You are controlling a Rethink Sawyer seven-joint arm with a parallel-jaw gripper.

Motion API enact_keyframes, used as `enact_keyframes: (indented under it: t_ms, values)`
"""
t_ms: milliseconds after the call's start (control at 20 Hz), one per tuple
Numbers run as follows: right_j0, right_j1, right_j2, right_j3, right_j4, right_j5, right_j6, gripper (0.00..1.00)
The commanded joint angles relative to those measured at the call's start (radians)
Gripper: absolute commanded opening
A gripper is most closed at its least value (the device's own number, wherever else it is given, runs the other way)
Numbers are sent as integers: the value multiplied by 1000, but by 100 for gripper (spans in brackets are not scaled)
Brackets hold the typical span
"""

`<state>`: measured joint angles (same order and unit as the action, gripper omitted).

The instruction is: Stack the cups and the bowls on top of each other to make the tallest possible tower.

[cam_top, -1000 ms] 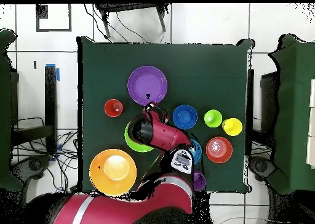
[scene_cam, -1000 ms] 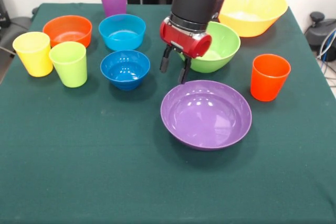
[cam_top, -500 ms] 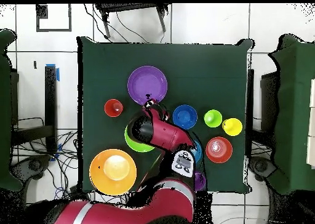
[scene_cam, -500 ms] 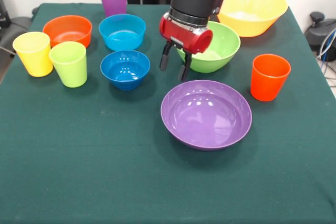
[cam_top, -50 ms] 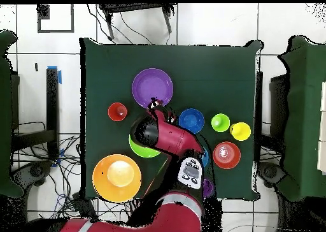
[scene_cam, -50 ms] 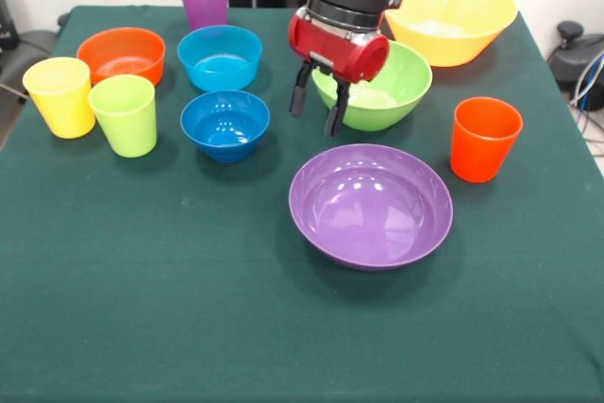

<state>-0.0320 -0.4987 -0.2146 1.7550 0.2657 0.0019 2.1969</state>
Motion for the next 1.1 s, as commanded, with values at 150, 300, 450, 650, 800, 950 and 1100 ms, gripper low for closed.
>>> enact_keyframes:
  t_ms: [150,300,450,650,800,950,1100]
  values:
    - [-51,92,190,-24,-5,-2,130,100]
    - [-67,131,212,-35,-19,-52,132,100]
    - [-78,155,226,-44,-28,-77,131,100]
    - [-76,175,229,-50,-26,-102,134,100]
    - [-72,179,227,-51,-23,-106,130,100]
    - [-70,179,223,-52,-25,-108,122,100]
    - [-66,180,213,-66,-53,-112,87,100]
